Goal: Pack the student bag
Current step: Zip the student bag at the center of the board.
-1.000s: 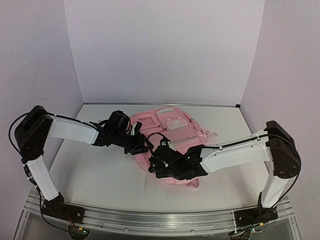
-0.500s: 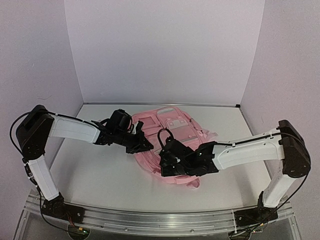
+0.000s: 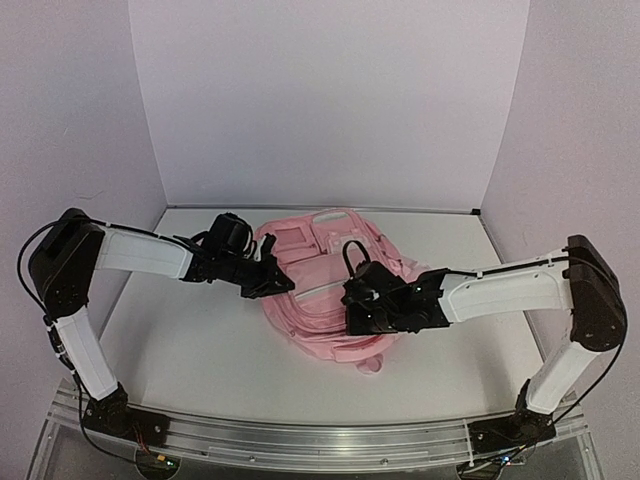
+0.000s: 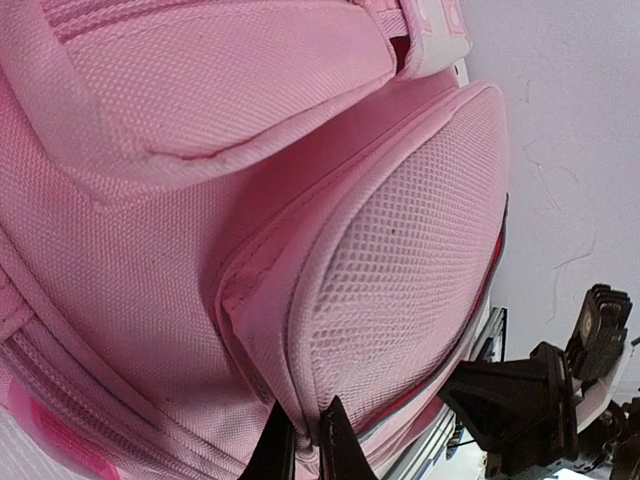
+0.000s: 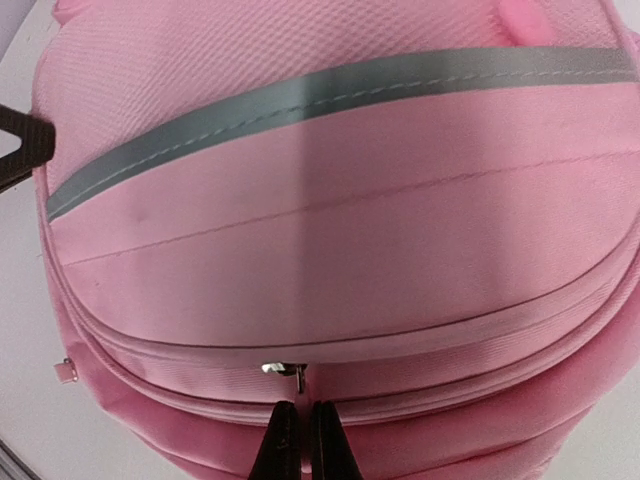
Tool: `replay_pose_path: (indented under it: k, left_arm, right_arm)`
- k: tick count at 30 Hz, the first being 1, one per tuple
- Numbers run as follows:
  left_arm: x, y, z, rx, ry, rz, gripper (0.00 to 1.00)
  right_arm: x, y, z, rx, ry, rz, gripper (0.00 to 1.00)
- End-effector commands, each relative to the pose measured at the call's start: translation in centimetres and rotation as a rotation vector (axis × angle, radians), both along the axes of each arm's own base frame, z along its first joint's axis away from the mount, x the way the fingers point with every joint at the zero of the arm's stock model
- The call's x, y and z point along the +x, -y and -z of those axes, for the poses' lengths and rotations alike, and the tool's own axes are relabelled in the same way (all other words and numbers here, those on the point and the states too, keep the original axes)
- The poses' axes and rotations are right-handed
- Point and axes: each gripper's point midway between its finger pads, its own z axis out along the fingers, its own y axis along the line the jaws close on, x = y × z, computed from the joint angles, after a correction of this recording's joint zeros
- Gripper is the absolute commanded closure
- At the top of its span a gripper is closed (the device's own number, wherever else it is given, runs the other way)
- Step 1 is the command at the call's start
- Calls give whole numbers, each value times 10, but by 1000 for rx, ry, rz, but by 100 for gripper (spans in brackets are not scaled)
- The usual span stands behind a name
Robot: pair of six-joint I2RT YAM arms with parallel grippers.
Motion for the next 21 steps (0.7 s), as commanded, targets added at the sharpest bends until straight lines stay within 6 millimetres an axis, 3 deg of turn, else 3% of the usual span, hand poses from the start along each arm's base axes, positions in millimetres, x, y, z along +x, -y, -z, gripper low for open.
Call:
replay_pose_path:
  k: [1,6,8,11,17,19,21]
  left_arm:
    - [31,-38,-11,132,137,-57,100]
    - [43,-69,-14,230,209,-71,100]
    - [47,-80,-20,250,233,-74,100]
    - [47,-80,-37,263,293,-18,99]
    - [37,-72,-91,282,487,85,61]
    - [27,-61,-108,279,566,126,51]
    - [12,-41,-119,260,643,198,46]
  right_arm:
    - [27,38,-10,-102,75,78,100]
    - [50,48,-20,-126,115,109,100]
    - [56,42,-28,-113,123,92,100]
    - [55,25,-36,-79,115,18,100]
    - [44,1,-56,45,123,-118,100]
    - [41,2,-56,50,122,-124,100]
    - [39,3,-53,54,119,-131,100]
